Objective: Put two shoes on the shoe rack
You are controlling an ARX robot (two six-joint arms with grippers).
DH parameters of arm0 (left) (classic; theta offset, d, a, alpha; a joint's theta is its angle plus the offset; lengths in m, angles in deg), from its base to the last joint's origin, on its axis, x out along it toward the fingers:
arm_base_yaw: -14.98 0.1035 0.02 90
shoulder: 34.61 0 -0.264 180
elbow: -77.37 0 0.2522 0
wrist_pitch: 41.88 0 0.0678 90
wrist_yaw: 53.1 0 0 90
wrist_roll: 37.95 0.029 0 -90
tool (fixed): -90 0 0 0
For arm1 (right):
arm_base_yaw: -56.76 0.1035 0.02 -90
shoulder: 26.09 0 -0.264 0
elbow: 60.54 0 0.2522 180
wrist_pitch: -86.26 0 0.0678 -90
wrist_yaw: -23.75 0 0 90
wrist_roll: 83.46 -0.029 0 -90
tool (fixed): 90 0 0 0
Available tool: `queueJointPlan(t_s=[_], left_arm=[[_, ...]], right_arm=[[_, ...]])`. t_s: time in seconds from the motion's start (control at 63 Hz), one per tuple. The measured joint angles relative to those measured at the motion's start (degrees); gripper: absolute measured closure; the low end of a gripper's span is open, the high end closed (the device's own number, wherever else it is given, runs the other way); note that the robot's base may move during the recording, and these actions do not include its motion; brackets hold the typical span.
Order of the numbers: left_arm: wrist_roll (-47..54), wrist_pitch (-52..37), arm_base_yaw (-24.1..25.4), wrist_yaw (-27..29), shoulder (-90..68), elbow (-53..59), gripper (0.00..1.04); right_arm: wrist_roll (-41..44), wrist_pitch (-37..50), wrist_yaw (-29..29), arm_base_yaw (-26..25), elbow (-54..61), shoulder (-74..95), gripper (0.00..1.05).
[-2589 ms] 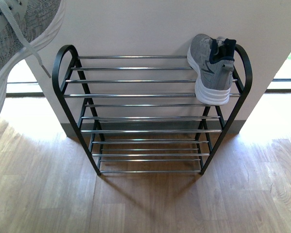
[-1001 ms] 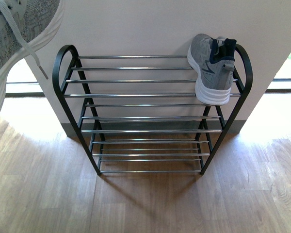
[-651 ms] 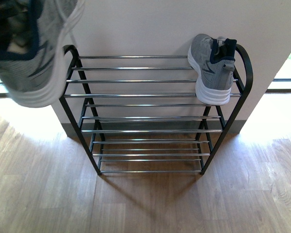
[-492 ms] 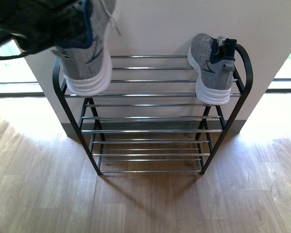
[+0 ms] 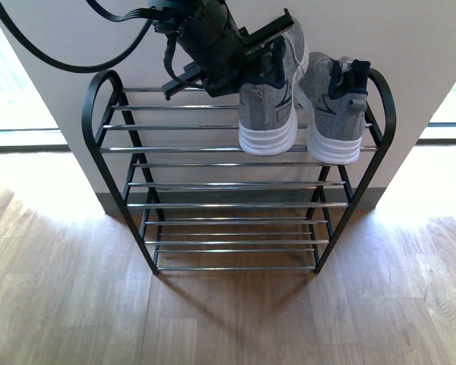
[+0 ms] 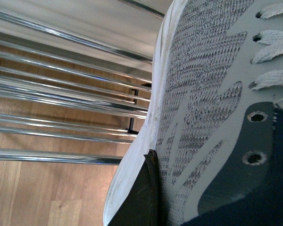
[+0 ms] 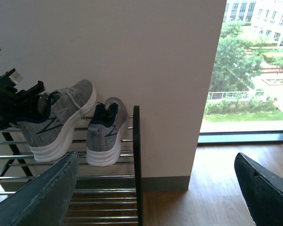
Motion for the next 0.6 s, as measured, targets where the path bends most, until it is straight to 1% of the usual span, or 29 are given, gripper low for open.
queueJointPlan(t_s=[0.159,0.318,0.413,0.604], left_arm=[[-0.31,4.24,-0.24,-0.7,-3.34,-4.63,1.03],[-1.46,9.07,0.09,3.39,-6.54,-7.98,1.03],[-1.73,10.73,0.63,3.06,-8.46,-11.26,1.03],[-2.4,14.93,0.68,2.12,-13.75,-21.62,1.03]], right_arm=[[0.0,-0.02,0.0,0.0,0.0,0.0,0.09],[0.0,-0.02,0.0,0.0,0.0,0.0,0.09],[0.0,-0.02,0.0,0.0,0.0,0.0,0.09],[0.0,-0.02,0.0,0.0,0.0,0.0,0.09]])
